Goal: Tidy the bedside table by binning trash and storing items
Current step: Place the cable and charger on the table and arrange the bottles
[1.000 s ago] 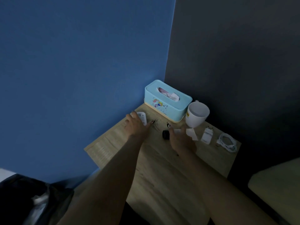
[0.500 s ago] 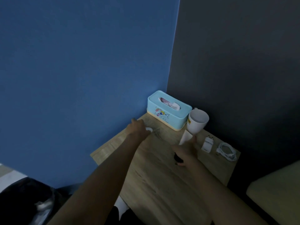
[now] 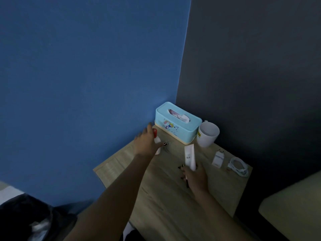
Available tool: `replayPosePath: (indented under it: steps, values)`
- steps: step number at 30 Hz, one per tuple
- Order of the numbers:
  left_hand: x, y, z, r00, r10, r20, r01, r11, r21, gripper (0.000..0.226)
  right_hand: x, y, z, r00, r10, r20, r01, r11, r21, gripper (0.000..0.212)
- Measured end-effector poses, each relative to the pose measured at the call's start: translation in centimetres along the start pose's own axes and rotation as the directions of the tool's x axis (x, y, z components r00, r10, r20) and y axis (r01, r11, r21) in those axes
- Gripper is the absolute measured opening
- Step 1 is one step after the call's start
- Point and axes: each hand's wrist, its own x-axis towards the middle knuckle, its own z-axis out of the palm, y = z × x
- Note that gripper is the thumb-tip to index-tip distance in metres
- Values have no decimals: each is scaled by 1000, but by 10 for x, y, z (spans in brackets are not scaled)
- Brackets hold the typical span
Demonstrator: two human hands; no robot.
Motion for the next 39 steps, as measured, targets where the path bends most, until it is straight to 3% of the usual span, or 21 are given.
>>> replayPosePath:
  steps: [4, 7, 14, 20, 26, 32, 39]
  values:
    - [-18, -2, 18, 995, -66, -69, 48, 970, -239, 103, 5, -11, -1, 992, -126, 2, 126, 992, 25, 40]
    - [-29, -5, 35, 988, -146, -45, 123, 934, -336, 109, 17, -26, 3, 979, -203, -14, 203, 978, 52, 39]
    - [-18, -17, 59, 979, -188, -75, 118, 834, -539, 79, 49, -44, 30, 951, -304, -53, 308, 937, 166, 36]
    - [27, -34, 74, 977, -199, -79, 129, 841, -526, 67, 65, -32, 63, 919, -373, -125, 386, 916, 108, 32]
    - [36, -40, 78, 985, -143, -94, 66, 825, -561, 95, 68, -6, 70, 879, -440, -183, 438, 897, -56, 35]
    - [40, -44, 80, 972, -208, -111, 105, 804, -585, 71, 72, -23, 81, 850, -508, -137, 501, 861, -82, 34]
    - [44, -45, 89, 978, -175, -113, 105, 882, -459, 71, 79, -23, 89, 831, -538, -143, 513, 839, -180, 30]
